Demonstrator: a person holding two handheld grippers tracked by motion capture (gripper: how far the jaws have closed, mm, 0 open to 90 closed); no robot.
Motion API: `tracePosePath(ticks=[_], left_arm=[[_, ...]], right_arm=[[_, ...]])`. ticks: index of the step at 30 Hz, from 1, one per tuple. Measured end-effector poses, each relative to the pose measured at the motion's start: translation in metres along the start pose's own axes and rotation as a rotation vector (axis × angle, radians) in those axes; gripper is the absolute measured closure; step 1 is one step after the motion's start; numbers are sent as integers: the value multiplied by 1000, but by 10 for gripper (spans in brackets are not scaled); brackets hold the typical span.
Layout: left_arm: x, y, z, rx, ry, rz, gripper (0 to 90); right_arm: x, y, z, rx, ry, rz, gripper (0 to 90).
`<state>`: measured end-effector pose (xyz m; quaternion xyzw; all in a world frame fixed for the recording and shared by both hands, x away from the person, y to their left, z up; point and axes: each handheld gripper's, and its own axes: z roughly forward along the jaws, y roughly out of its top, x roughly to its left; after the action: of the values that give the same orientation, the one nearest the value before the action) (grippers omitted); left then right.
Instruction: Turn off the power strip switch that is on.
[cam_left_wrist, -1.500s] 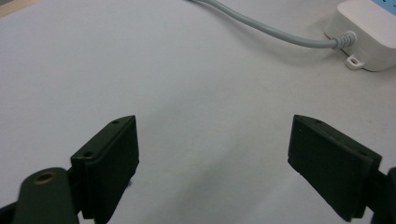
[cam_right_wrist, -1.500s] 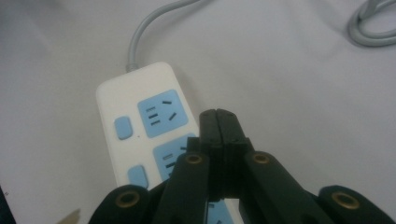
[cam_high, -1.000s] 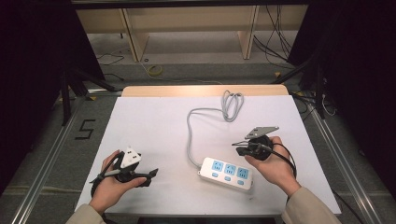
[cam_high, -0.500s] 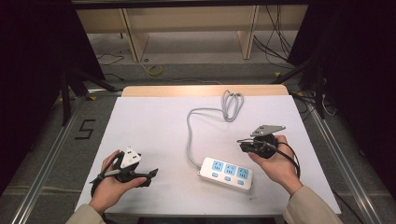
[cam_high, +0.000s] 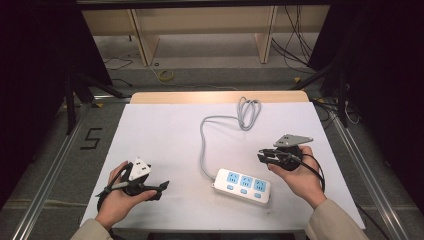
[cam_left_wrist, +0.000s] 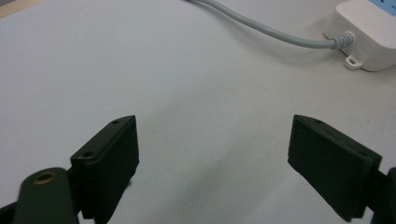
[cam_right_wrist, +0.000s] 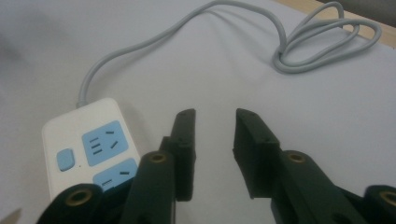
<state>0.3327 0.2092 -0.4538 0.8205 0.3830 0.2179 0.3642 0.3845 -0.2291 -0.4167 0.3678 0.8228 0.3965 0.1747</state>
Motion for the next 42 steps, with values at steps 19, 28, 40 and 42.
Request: tracePosePath(ticks=[19,28,40,42], left_arm=[[-7,-1,-4,1,-13,12,158],[-10,-1,-5,-1,-18,13,158],[-11,-1,-5,-1,-21,15,158],[-11,-1,-4,2,-22,16,158]], right_arm=[[7,-25,-12,-97,65,-10,376],[12,-37,-19,-108,74,-3,342],[14,-49,-25,-114,81,10,321],[13,-50,-26,-117,77,12,318]])
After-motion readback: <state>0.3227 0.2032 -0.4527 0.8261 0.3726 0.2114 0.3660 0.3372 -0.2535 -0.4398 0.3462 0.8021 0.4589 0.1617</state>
